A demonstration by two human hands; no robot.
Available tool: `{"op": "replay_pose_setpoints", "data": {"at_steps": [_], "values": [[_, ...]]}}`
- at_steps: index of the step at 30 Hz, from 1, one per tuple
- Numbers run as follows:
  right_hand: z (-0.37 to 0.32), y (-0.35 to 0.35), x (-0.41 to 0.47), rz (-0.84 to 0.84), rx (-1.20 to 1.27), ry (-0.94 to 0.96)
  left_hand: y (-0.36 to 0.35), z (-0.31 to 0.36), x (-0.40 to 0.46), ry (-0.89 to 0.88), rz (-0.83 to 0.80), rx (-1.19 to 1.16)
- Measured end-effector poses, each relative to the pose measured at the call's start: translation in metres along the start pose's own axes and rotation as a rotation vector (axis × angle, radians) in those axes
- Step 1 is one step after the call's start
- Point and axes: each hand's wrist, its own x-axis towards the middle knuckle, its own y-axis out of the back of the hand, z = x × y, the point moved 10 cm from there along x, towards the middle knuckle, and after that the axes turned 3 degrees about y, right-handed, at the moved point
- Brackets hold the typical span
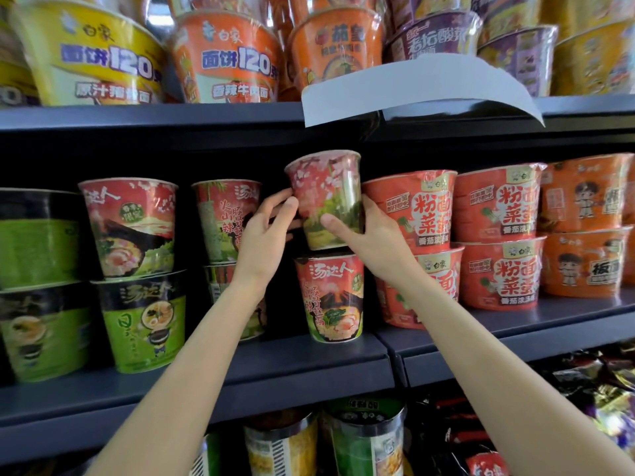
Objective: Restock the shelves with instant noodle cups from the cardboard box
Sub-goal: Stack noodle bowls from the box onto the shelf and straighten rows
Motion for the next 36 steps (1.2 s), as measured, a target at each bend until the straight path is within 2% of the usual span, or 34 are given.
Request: {"op": "replay_pose_setpoints", "data": {"at_steps": [4,7,9,12,14,16,18,20,22,23,25,29,36], "values": [[0.005,-0.003,0.001,0.008,0.04,-0.035,0.007,0.0,-0.002,-0.024,0.025,0.007],[0.002,0.0,-0.002,0.067,-0.034,0.007,0.014,-0.012,0.002,-0.002,0.089,0.034],[-0.004,0.011,-0.01,0.186,-0.072,0.083,0.01,-0.029,0.006,0.139,0.072,-0.016],[-0.016,0.024,-0.025,0.342,-0.167,0.171,-0.013,-0.043,0.007,0.325,-0.08,-0.128],[-0.016,0.02,-0.022,0.299,-0.186,0.158,-0.018,-0.035,0.004,0.277,-0.131,-0.141],[-0.003,0.008,-0.009,0.149,-0.071,0.046,-0.004,-0.023,0.001,0.116,-0.029,-0.114],[0.007,0.004,-0.002,0.086,-0.027,-0.05,0.014,-0.018,-0.003,-0.003,0.1,-0.088],[0.002,0.015,-0.005,0.196,-0.177,-0.011,0.02,-0.024,-0.001,0.018,0.135,-0.072],[-0.01,0.024,-0.014,0.324,-0.209,0.096,0.007,-0.037,0.003,0.15,0.032,-0.128],[-0.012,0.024,-0.017,0.337,-0.168,0.134,-0.001,-0.041,0.005,0.197,-0.026,-0.161],[-0.011,0.018,-0.015,0.284,-0.071,0.143,-0.007,-0.041,0.006,0.18,-0.054,-0.136],[-0.001,0.01,-0.007,0.129,0.065,0.036,0.004,-0.032,0.002,0.054,0.045,-0.076],[0.005,0.008,-0.006,0.086,0.12,0.039,0.001,-0.034,0.0,0.071,0.034,-0.003]]}}
